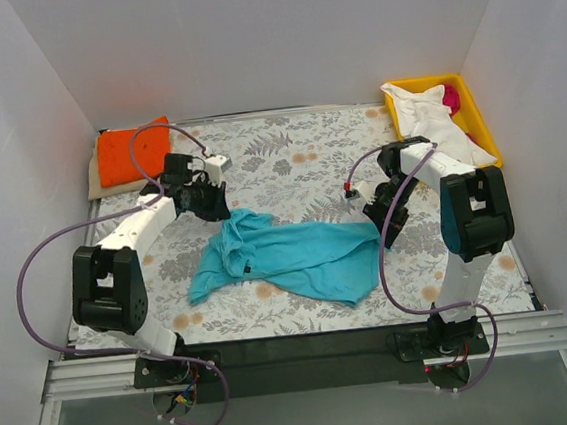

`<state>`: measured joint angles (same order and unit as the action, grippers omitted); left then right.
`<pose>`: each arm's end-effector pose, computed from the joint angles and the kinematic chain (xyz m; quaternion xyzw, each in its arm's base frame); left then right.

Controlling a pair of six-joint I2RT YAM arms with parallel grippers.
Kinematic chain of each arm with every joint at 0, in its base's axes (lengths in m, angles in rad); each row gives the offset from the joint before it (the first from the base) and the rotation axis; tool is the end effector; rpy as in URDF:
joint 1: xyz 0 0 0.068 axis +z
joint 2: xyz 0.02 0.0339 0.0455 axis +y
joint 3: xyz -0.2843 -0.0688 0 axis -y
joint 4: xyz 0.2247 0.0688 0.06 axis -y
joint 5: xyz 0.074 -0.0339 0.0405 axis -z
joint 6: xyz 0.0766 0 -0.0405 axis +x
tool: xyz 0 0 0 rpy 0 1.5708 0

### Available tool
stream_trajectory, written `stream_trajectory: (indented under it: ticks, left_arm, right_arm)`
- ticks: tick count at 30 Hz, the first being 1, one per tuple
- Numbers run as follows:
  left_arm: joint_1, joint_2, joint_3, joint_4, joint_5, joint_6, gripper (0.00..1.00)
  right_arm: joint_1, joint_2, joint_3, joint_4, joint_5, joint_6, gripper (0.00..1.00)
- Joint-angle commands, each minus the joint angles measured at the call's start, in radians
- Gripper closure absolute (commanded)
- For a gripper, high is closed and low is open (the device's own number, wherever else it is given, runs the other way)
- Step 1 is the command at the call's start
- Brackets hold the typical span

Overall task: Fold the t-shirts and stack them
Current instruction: Flatten the tshirt out

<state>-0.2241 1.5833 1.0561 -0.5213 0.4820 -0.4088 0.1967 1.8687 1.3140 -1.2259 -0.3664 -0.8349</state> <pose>0.3028 -0.1054 0.2136 -0.0252 0.9399 -0.2972 0.1665 0.2847 0.0847 0.1756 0.4657 -0.8600 -0.2043 0.0409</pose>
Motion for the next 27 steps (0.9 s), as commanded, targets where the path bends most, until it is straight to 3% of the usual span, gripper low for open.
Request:
stream_trajectory:
  ticks: [1, 4, 7, 9, 13, 16, 18, 24, 27]
  left_arm:
    - [0.055, 0.038, 0.108, 0.053, -0.055, 0.024, 1.0]
    - [0.078, 0.148, 0.182, 0.078, -0.149, 0.048, 1.0]
    - [0.13, 0.263, 0.281, 0.081, -0.207, 0.05, 0.86]
    - [0.175, 0.268, 0.312, 0.037, -0.151, 0.06, 0.74]
    - [0.204, 0.16, 0.268, 0.04, -0.047, 0.108, 0.61]
    - [0.197, 0.025, 0.211, 0.001, 0.166, 0.18, 0.56]
    - [0.143, -0.046, 0.182, -0.061, 0.21, 0.261, 0.56]
    - [-0.079, -0.118, 0.007, -0.045, -0.012, 0.317, 0.57]
    - [-0.121, -0.069, -0.001, -0.037, -0.101, 0.292, 0.55]
  right_arm:
    - [-0.002, -0.045, 0.019, -0.003, 0.006, -0.029, 0.99]
    - [-0.002, -0.034, 0.045, -0.004, 0.007, -0.021, 0.99]
    - [0.0, -0.026, 0.063, -0.007, 0.004, -0.017, 0.99]
    - [-0.002, -0.025, 0.077, -0.01, 0.001, -0.013, 0.99]
    - [0.0, -0.023, 0.09, -0.012, -0.003, -0.013, 0.99]
    - [0.001, -0.02, 0.088, -0.011, -0.014, -0.012, 0.99]
    - [0.0, -0.019, 0.087, -0.012, -0.02, -0.01, 0.99]
    - [0.0, -0.008, 0.096, -0.012, -0.023, -0.007, 0.99]
    - [0.0, -0.008, 0.099, -0.011, -0.022, -0.004, 0.99]
